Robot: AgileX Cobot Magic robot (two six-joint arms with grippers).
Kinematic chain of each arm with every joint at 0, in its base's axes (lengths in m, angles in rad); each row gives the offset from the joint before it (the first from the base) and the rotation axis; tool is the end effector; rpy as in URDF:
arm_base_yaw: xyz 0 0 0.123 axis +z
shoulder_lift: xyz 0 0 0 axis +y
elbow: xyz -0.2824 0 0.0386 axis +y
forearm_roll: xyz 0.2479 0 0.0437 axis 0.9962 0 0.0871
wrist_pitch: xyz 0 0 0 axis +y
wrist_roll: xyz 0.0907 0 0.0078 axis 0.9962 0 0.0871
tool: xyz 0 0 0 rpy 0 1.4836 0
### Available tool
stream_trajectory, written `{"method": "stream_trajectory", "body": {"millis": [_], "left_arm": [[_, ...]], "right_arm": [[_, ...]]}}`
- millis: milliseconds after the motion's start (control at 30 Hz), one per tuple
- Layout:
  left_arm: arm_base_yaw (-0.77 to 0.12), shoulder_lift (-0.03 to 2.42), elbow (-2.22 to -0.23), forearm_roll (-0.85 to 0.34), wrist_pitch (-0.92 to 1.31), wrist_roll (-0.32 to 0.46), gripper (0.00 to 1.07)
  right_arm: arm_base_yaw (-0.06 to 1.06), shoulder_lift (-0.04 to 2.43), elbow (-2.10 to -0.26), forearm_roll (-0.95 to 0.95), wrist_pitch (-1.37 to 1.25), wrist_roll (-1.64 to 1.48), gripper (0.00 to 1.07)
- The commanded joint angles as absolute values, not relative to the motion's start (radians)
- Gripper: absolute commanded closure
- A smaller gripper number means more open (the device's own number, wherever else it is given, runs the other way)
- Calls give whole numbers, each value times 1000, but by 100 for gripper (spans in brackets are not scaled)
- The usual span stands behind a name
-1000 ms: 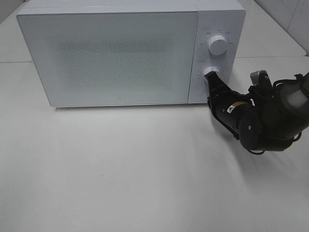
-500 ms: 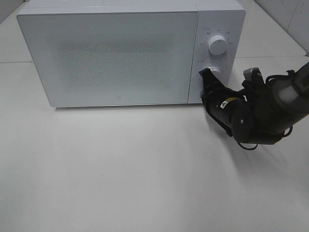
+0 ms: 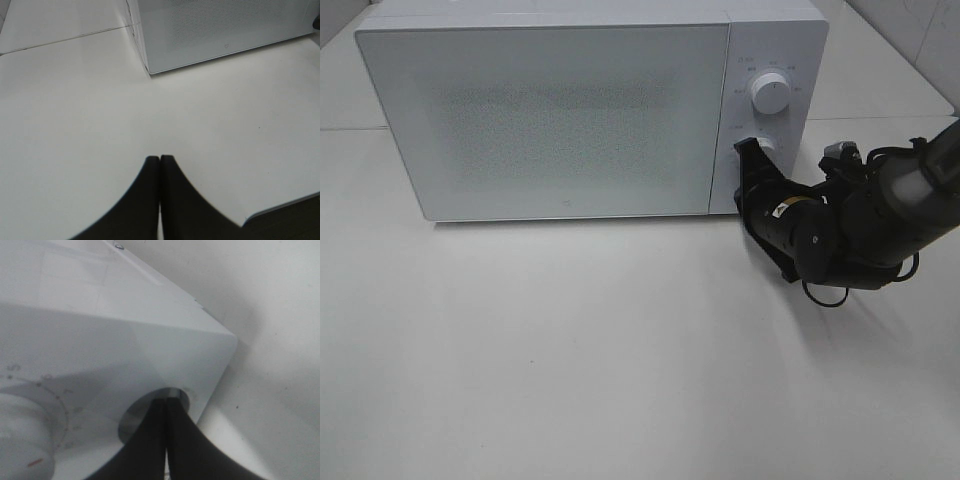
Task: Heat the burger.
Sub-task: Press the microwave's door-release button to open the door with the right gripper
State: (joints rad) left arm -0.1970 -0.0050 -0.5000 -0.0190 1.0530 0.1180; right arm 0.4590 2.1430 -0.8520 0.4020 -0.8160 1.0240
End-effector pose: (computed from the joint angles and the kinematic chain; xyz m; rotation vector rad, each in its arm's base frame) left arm -0.0055 -0.0004 0.2778 0.3196 2.0069 -0.0724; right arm 0.3478 0.1430 0.0769 1.0307 1.8112 0.8378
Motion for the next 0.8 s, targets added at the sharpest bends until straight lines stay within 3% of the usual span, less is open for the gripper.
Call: {"method": "stream_trajectory", "body": {"millis": [33, 533, 800], "left_arm": [[-196, -27, -497, -23, 1040, 116, 106], [-196, -27, -497, -23, 1040, 116, 106], [-196, -27, -497, -23, 1040, 116, 106]], "right_arm": [[442, 2136, -925, 400, -940, 1019, 107], [442, 2132, -939, 400, -880, 1019, 107], [442, 2100, -840, 395, -865, 973, 103]]}}
